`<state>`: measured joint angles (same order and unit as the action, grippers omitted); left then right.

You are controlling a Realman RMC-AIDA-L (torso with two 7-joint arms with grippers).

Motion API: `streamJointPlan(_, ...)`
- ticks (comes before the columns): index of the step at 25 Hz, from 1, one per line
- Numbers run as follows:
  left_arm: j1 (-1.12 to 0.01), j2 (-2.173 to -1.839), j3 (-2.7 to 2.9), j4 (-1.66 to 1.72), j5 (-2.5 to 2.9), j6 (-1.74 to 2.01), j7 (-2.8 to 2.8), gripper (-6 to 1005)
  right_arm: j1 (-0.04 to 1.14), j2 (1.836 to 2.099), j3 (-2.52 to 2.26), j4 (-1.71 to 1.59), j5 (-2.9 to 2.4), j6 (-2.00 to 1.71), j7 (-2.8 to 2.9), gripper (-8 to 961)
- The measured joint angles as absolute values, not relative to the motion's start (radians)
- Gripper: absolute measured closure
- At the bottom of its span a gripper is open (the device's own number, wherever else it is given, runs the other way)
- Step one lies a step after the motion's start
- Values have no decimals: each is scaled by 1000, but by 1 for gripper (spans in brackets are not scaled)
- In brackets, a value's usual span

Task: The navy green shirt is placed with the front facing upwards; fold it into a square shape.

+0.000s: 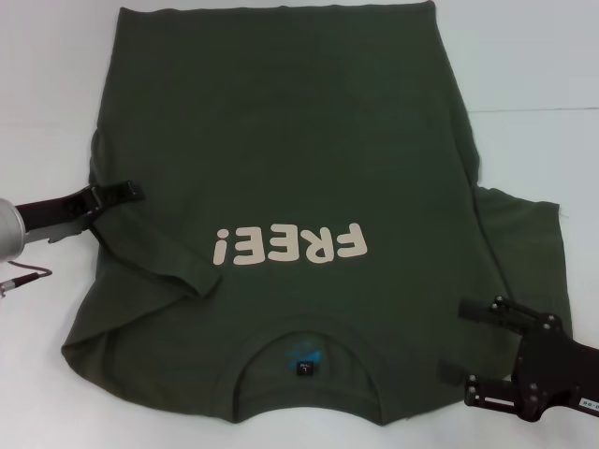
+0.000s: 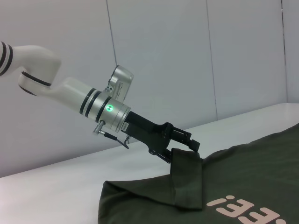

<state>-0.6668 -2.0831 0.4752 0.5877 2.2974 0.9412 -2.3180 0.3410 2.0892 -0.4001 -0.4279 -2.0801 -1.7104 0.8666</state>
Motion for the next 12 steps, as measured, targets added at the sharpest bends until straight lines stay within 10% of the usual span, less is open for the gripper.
streamJointPlan(12,-664,-2094,481,586,2298,892,-2296,331,342,2088,-399,-428,-2080,-1710,869,70)
